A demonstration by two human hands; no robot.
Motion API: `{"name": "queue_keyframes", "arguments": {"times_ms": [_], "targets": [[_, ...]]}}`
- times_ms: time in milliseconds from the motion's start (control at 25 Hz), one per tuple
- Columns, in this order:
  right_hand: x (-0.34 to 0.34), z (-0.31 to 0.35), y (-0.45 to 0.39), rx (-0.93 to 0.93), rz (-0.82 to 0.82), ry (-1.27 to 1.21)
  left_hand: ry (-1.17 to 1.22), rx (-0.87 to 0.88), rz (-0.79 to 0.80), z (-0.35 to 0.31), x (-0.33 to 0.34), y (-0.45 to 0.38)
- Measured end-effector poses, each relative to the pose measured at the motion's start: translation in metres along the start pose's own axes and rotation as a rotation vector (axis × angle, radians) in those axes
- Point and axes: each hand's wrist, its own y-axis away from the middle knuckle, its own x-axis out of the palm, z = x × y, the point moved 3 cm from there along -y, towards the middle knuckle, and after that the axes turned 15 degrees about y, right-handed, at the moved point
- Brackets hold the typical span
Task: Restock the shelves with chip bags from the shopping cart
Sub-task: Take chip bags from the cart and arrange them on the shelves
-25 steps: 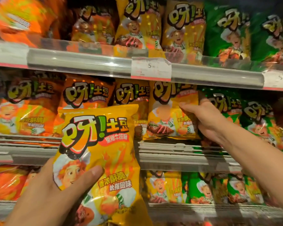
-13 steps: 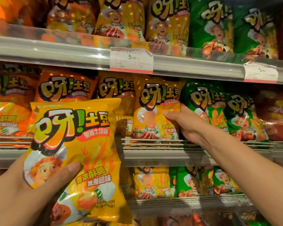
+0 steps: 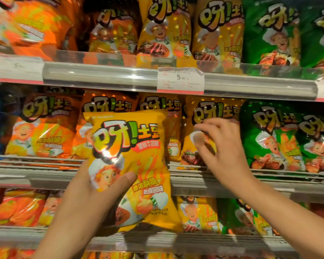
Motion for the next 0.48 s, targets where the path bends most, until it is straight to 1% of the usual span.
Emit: {"name": "queue_keyframes", "arguments": {"times_ms": [40, 80, 120, 200, 280, 360, 480], "targets": [[0.003, 0.009, 0.002, -0.053, 0.047, -0.052, 0.030, -0.054, 0.036, -0.007, 0.021, -0.006], [0.005, 0.017, 0.005, -0.061, 0.100, -0.132, 0.024, -0.082, 0.078, -0.005, 0.028, -0.012], [0.007, 0.021, 0.007, -0.031, 0.142, -0.224, 0.010, -0.079, 0.108, -0.003, 0.035, -0.021], [0.005, 0.024, 0.007, 0.089, 0.217, -0.394, 0.002, -0.056, 0.162, -0.009, 0.050, -0.040], [0.003, 0.023, 0.005, 0.176, 0.289, -0.523, -0.013, -0.020, 0.200, -0.016, 0.066, -0.062], [0.005, 0.024, -0.002, 0.191, 0.369, -0.534, 0.023, 0.002, 0.188, -0.018, 0.079, -0.087], [0.017, 0.023, -0.013, 0.149, 0.450, -0.327, 0.073, 0.007, 0.198, -0.011, 0.092, -0.113]]}}
